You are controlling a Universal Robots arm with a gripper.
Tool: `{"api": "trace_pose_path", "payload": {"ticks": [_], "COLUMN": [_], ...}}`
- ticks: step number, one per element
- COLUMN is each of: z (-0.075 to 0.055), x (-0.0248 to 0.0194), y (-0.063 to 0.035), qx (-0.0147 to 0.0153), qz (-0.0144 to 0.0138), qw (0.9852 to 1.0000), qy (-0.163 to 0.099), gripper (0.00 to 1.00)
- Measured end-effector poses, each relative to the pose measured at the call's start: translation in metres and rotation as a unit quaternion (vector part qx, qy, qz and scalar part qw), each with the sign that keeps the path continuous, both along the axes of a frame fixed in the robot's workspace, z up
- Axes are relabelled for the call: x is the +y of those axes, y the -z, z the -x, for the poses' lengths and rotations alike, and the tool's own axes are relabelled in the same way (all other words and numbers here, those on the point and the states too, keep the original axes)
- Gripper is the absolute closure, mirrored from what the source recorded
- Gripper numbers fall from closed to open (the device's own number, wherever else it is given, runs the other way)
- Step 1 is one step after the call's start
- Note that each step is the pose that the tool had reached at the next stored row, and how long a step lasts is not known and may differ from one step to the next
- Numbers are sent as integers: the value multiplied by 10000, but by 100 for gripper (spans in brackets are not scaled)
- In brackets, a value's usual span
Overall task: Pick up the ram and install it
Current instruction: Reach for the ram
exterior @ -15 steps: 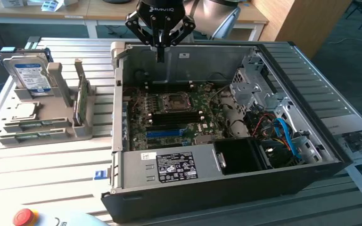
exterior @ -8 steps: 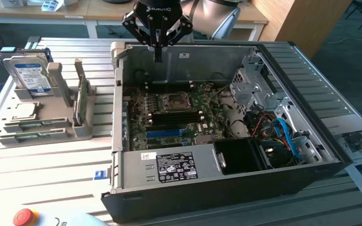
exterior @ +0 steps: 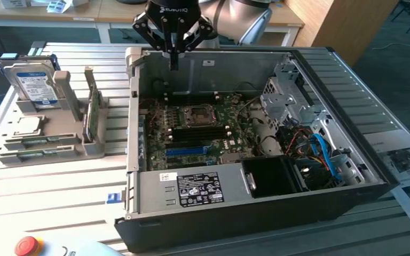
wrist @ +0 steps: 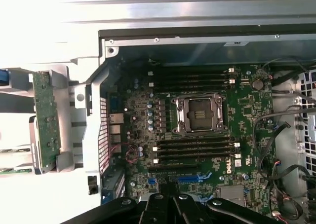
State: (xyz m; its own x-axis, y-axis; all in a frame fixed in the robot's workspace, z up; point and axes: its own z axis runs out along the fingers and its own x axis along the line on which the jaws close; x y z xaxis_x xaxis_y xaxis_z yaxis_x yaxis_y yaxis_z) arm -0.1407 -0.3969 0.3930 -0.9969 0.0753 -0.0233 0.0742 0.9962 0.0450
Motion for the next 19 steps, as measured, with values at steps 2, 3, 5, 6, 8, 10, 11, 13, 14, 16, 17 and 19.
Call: {"api": "trace_pose_path", "payload": {"ticks": [2, 3, 5, 6, 8, 10, 11, 13, 14, 16, 17, 19], "z": [34, 52, 89, 106, 140, 176, 193, 229, 248, 286, 309, 350], "x": [2, 3, 5, 6, 9, 12, 13, 16, 17, 20, 21, 23], "y": [0, 1, 1, 1, 1, 2, 2, 2, 2, 3, 3, 3], "qx": [0, 0, 0, 0, 0, 0, 0, 0, 0, 0, 0, 0], "qz": [0, 0, 0, 0, 0, 0, 0, 0, 0, 0, 0, 0], "qw": [10000, 10000, 10000, 10000, 10000, 10000, 10000, 10000, 10000, 10000, 10000, 10000], "qy": [0, 0, 0, 0, 0, 0, 0, 0, 0, -1, 0, 0], "gripper": [90, 90, 90, 90, 90, 90, 90, 90, 90, 90, 90, 90]}}
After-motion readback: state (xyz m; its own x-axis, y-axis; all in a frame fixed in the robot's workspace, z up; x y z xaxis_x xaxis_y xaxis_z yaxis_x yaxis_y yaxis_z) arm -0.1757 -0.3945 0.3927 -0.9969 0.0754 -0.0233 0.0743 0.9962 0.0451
